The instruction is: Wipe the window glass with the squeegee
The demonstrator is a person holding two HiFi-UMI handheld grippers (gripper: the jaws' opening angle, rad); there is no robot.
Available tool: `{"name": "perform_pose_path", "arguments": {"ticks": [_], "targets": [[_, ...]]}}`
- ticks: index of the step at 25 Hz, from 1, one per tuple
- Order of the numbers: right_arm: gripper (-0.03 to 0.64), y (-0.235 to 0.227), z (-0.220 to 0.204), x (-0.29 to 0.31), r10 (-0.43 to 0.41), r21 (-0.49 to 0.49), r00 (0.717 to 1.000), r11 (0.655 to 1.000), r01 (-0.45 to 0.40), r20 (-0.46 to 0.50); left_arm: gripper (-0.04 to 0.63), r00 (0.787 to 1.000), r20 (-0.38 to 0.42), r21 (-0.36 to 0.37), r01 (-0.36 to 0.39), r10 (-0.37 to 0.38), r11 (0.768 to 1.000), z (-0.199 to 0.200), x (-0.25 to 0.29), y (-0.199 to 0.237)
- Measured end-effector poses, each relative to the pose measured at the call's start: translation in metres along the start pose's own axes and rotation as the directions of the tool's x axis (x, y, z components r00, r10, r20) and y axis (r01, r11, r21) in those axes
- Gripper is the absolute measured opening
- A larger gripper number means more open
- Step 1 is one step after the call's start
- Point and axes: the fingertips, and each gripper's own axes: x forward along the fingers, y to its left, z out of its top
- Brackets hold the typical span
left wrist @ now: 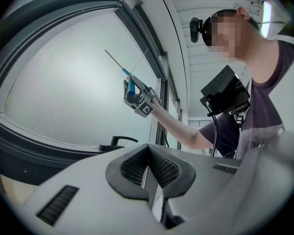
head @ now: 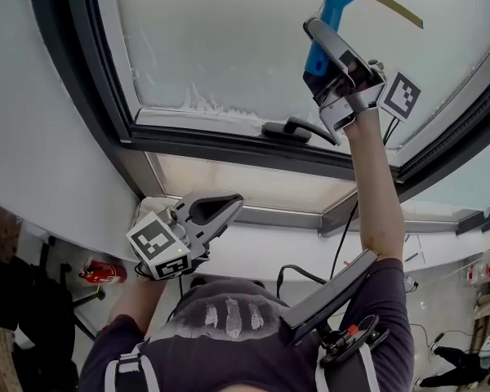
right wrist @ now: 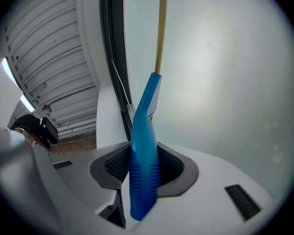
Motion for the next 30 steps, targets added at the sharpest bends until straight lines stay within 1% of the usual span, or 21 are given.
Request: {"name": "perform_pose_path", "arguments": {"ticks": [21, 26, 30], "targets": [[0.132, -0.016, -0.053, -0.029, -0.020, 0.083, 1.000, 0.996, 0.020, -0.002, 0.008, 1.000, -0.015, -0.038, -0.016, 0.016, 0.999, -0.015, -0.002, -0.003], [0.132, -0.016, -0.068, -0.034, -0.013, 0.163, 1.000, 0.986, 0.012, 0.004, 0.008, 1.000, -0.012, -0.039, -0.023, 0.022, 0.999, -0.016, -0.004, -0.004], [0.132, -0.019, -0.079, -0.039, -0.018, 0.195, 1.000, 0.981, 0.018, -0.004, 0.008, 1.000, -0.010, -0.045, -0.029, 0.028, 0.999, -0.018, -0.004, -0.004]]}}
